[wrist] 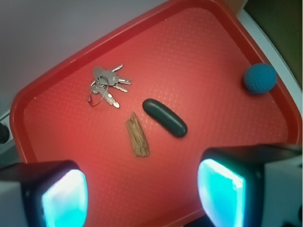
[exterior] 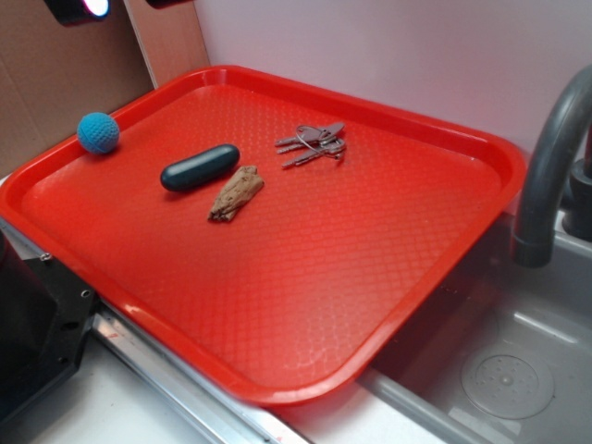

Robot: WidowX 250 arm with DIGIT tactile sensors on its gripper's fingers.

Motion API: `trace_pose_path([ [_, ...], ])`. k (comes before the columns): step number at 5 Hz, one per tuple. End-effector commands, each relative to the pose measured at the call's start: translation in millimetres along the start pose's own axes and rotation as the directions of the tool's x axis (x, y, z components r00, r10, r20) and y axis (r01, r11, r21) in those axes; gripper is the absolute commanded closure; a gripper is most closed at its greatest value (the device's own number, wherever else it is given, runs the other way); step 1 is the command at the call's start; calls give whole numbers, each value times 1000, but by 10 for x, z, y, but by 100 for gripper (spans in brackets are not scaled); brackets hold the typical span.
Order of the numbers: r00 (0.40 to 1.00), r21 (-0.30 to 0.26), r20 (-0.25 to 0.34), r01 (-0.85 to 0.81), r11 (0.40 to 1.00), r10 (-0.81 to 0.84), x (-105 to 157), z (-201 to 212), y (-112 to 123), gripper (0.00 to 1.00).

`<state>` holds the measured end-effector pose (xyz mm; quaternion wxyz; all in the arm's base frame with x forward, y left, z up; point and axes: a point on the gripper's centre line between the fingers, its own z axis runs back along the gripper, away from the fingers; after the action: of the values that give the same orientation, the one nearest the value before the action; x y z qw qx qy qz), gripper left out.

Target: Grab the silver keys.

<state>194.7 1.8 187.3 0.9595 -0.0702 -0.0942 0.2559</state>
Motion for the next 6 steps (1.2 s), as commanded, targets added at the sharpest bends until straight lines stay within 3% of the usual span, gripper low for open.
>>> trace_pose_path([
  [1,1000,-11,22,-4,1000,4,51,59,12,0],
  [3,994,45,88,-65,997,61,378,-491,-171,0],
  [5,994,76,42,-106,991,103,683,-963,-213,0],
  [6,993,124,39,-114,986,110,755,-1180,-228,0],
])
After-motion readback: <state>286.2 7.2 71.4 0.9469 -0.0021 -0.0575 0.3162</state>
